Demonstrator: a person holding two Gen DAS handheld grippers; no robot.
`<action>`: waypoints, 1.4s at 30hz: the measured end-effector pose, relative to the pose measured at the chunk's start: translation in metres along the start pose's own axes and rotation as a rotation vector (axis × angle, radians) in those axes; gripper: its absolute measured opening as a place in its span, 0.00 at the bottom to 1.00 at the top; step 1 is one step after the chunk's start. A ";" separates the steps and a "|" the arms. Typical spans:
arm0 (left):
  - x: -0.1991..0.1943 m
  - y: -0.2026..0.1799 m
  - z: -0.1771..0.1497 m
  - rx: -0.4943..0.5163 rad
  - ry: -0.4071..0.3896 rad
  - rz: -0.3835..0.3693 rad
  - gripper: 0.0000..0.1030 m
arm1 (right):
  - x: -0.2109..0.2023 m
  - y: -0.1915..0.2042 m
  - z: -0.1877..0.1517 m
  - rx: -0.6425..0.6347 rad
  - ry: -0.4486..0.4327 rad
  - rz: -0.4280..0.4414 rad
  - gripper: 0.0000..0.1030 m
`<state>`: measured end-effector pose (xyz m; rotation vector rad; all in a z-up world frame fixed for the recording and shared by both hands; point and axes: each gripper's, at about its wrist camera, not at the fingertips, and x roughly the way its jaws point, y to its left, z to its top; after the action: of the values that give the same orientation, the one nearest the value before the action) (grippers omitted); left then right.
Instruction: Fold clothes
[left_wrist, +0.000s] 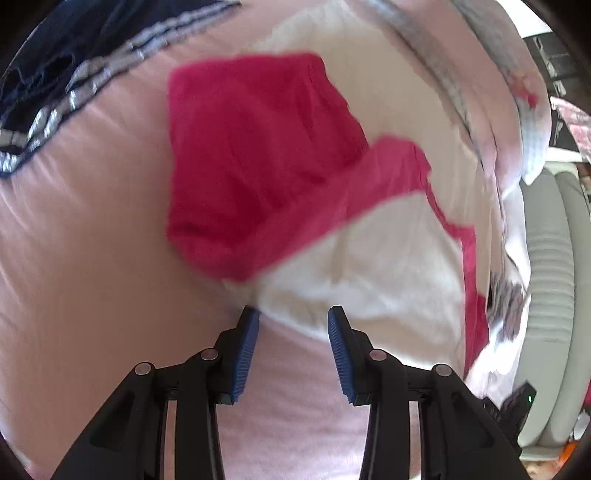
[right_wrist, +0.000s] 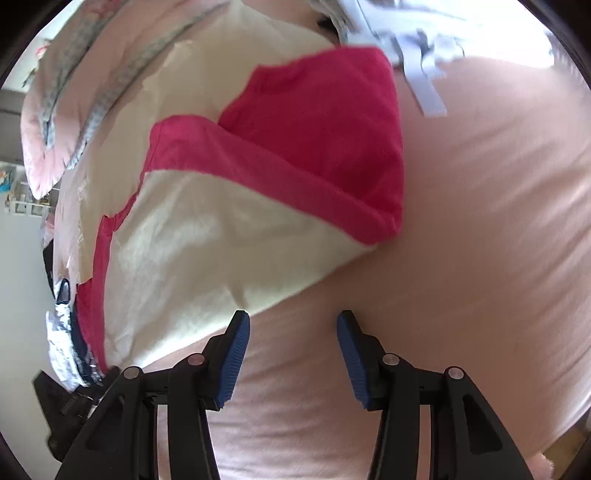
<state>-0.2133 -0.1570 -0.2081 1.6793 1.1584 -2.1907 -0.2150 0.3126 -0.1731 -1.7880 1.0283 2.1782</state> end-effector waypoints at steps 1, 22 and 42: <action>0.000 0.003 0.002 0.001 -0.010 -0.009 0.34 | -0.001 -0.001 0.000 -0.003 -0.021 -0.005 0.47; 0.009 0.006 -0.067 0.113 -0.421 -0.155 0.58 | 0.019 0.021 -0.026 -0.121 -0.378 0.069 0.48; 0.017 0.013 -0.070 -0.093 -0.422 -0.340 0.58 | 0.026 -0.026 -0.030 0.045 -0.367 0.279 0.36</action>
<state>-0.1589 -0.1152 -0.2342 0.9657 1.4677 -2.4709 -0.1848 0.3069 -0.2091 -1.2166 1.2784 2.4921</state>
